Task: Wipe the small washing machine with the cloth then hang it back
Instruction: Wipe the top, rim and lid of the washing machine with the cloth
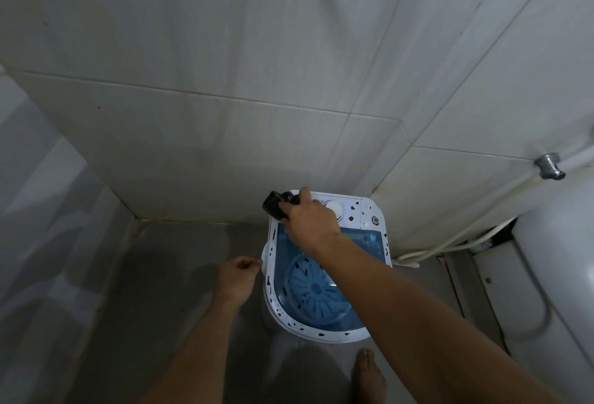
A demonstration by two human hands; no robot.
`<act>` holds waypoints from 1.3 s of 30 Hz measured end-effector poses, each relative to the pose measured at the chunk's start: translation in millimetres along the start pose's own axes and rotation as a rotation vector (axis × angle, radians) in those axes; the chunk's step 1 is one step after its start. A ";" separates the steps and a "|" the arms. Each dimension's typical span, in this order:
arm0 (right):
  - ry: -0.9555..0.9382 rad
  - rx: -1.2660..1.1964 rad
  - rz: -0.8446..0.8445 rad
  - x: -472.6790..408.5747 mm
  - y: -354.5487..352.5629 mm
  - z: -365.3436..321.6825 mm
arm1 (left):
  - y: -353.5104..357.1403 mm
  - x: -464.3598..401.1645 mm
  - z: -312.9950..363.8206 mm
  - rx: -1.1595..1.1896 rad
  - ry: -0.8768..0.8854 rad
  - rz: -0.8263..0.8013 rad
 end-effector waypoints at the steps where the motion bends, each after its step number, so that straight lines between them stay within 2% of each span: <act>1: 0.023 -0.003 0.011 -1.3 -1.0 3.7 | 0.1 0.2 -0.1 -0.001 -0.001 -0.001; 6: 0.150 -0.119 0.093 0.1 -11.1 25.2 | 0.5 1.0 0.7 -0.006 0.015 -0.012; 8: 0.054 -0.106 0.125 6.7 -11.8 16.1 | -0.5 0.7 2.4 -0.005 0.022 -0.005; 11: -0.069 -0.058 0.082 17.7 -2.2 3.8 | -0.1 -1.8 2.0 0.008 0.015 -0.006; 14: 0.098 -0.108 0.122 14.2 -10.1 26.9 | 0.9 -3.1 1.2 0.009 0.013 -0.015; 16: 0.107 -0.111 0.150 12.0 -16.0 24.7 | 1.2 -3.4 1.0 0.006 0.015 -0.018; 20: -0.049 0.014 0.056 6.4 -3.2 -8.8 | 0.7 -5.4 0.7 0.001 0.021 -0.018; 25: 0.060 0.077 0.011 -9.4 -7.3 -0.9 | 0.1 -4.5 1.1 0.004 0.026 -0.011; 30: -0.070 0.092 -0.024 2.6 5.0 -17.3 | 0.8 -4.9 1.0 -0.008 0.025 -0.022; 35: 0.195 -0.138 0.088 13.5 -14.9 44.9 | -0.1 -3.8 2.9 -0.032 0.036 -0.019; 39: 0.090 -0.090 0.013 36.0 4.3 36.2 | 0.0 -4.2 4.0 -0.052 0.022 -0.015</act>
Point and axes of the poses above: each hand's wrist, its own x-axis away from the middle knuckle, its own y-axis out of the palm, z = x × y, the point moved 10 cm from there along -x, towards the middle knuckle, and after that the axes turned 7 degrees about x, right-handed, at the moved point
